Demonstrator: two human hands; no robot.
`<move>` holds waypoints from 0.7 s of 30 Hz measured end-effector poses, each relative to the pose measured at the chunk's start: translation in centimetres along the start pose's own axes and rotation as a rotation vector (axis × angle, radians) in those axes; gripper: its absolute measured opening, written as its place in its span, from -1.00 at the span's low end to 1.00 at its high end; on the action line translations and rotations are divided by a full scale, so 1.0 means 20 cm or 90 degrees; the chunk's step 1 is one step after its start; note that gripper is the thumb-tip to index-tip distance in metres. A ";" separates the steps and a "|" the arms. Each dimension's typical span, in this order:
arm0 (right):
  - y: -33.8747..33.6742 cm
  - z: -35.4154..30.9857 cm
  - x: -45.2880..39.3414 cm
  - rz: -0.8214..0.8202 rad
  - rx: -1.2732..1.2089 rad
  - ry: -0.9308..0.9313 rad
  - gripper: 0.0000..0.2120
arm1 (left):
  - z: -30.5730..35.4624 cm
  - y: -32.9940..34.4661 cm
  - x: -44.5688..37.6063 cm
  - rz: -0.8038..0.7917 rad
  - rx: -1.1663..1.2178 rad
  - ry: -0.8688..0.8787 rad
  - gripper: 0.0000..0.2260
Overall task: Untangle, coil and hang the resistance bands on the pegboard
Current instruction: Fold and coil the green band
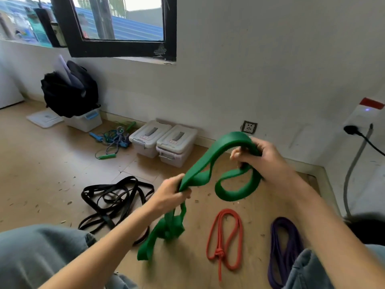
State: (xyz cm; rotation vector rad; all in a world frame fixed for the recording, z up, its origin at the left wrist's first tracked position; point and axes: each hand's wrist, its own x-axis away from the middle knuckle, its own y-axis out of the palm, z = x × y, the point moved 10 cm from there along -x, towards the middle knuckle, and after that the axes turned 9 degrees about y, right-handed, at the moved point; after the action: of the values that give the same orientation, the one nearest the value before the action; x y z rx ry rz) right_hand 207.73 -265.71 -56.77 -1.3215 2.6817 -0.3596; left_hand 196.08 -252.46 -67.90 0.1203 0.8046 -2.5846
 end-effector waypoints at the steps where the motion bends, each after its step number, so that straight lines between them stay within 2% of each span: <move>1: 0.04 0.08 0.00 -0.040 0.121 0.049 -0.92 | 0.06 -0.12 -0.03 0.076 0.060 0.011 -0.82; 2: 0.09 0.18 0.01 -0.097 0.231 0.107 -0.91 | 0.14 -0.26 -0.06 0.160 0.121 0.029 -0.81; 4: 0.19 0.34 0.07 -0.239 0.324 0.213 -0.79 | 0.33 -0.50 -0.08 0.279 0.187 0.108 -0.75; 6: 0.27 0.35 0.12 -0.328 0.275 0.213 -0.55 | 0.53 -0.56 -0.08 0.258 0.173 0.192 -0.75; 7: 0.30 0.28 0.12 -0.338 0.185 0.180 -0.45 | 0.59 -0.53 -0.09 0.217 0.142 0.203 -0.80; 8: 0.33 0.21 0.12 -0.337 0.075 0.145 -0.39 | 0.63 -0.47 -0.10 0.166 0.100 0.199 -0.86; 10: 0.37 0.10 0.12 -0.307 -0.032 0.067 -0.48 | 0.64 -0.33 -0.11 0.086 0.001 0.171 -0.91; 12: 0.39 0.05 0.11 -0.219 -0.006 0.014 -0.62 | 0.59 -0.25 -0.11 0.050 -0.051 0.148 -0.86; 14: 0.36 0.05 0.09 -0.142 0.002 0.022 -0.51 | 0.52 -0.26 -0.10 0.045 -0.047 0.119 -0.92; 16: 0.34 0.06 0.07 -0.135 -0.012 0.038 -0.38 | 0.48 -0.26 -0.09 0.029 -0.043 0.097 -0.93; 17: 0.35 0.05 0.07 -0.145 -0.008 0.038 -0.38 | 0.46 -0.24 -0.08 0.015 -0.044 0.092 -0.95; 19: 0.40 0.06 0.07 -0.172 0.034 0.042 -0.48 | 0.46 -0.21 -0.08 0.006 -0.059 0.096 -0.87; 21: 0.42 0.07 0.07 -0.147 0.141 0.025 -0.66 | 0.44 -0.17 -0.08 -0.002 -0.079 0.111 -0.84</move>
State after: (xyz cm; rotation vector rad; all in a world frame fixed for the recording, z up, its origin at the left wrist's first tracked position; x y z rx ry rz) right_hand 200.68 -262.10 -60.35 -1.5684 2.4358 -0.6926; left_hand 196.48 -254.26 -58.41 0.3104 1.0265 -2.5444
